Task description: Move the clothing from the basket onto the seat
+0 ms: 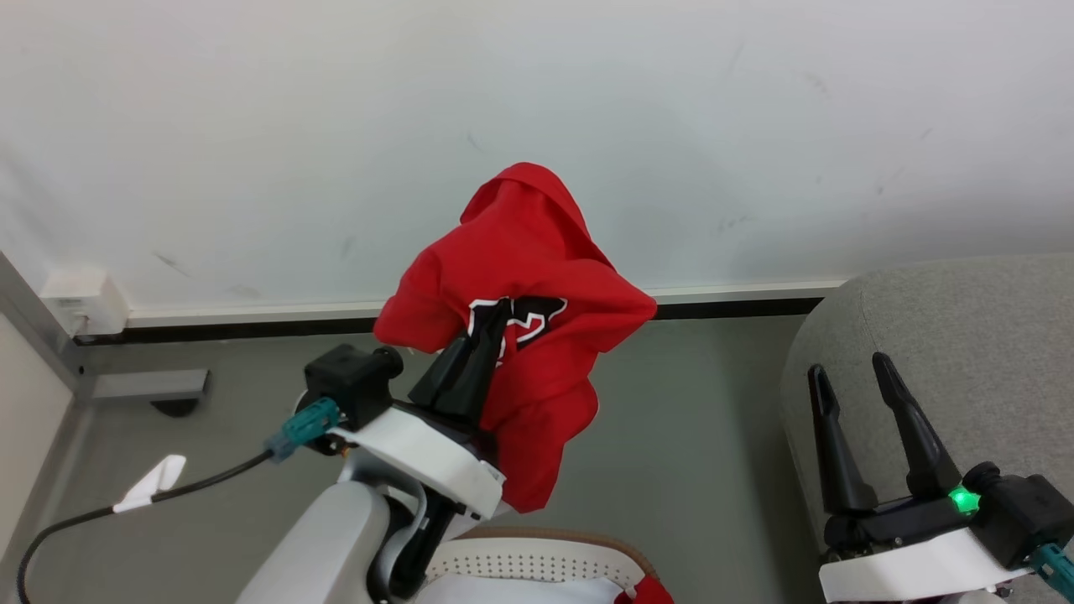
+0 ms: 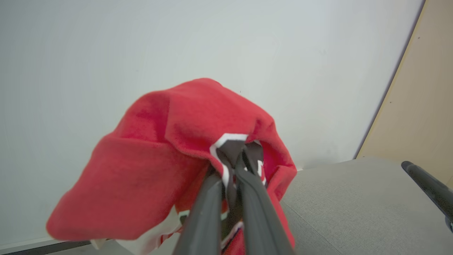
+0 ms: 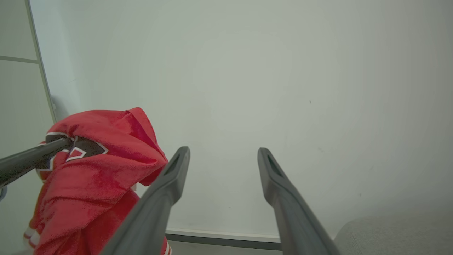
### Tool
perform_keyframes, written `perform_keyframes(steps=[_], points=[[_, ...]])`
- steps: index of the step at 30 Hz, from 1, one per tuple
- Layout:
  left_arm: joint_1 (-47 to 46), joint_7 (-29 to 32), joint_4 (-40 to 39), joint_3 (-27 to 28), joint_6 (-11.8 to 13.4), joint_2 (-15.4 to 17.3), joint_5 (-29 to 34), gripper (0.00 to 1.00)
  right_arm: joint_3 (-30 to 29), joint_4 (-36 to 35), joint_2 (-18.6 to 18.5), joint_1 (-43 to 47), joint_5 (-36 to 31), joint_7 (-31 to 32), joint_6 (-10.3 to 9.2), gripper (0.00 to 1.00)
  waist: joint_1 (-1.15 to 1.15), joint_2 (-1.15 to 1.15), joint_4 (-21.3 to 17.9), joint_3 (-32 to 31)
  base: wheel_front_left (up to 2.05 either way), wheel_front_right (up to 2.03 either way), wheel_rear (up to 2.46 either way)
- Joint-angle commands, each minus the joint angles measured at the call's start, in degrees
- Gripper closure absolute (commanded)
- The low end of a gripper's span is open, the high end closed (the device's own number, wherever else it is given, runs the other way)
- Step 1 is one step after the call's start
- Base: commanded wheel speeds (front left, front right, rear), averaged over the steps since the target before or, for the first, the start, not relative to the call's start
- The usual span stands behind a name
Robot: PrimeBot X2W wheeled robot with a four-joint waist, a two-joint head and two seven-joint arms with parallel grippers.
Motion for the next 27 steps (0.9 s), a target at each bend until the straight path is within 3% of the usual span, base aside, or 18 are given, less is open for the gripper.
perform_keyframes(steps=[1,11,21,27], points=[[0.72,0.39,-1.04,0.28,0.37,0.71,-0.77,1.00,0.39,-0.04,-0.15,1.08,0.56,0.03,-0.12,0.00,0.01,0.00,-0.13,0.00,0.00,0.00,0.00],[2.13,2.54,-6.32,0.65,2.11,2.44,-1.09,1.00,5.65,-0.02,-1.27,0.87,2.64,0.03,-0.12,0.00,0.01,0.00,-0.02,0.13,0.00,0.00,0.00],[0.17,2.93,-5.55,-0.72,1.82,1.29,-0.99,1.00,21.35,5.36,-0.99,-2.79,9.71,0.04,-0.12,0.00,0.01,0.00,2.57,-0.10,0.00,0.00,0.00],[-1.24,3.53,-4.45,-3.89,0.72,-0.75,0.04,1.00,30.11,12.50,-0.47,-7.62,19.18,0.02,-0.12,0.00,0.01,0.00,5.90,-0.43,0.00,0.00,0.00]])
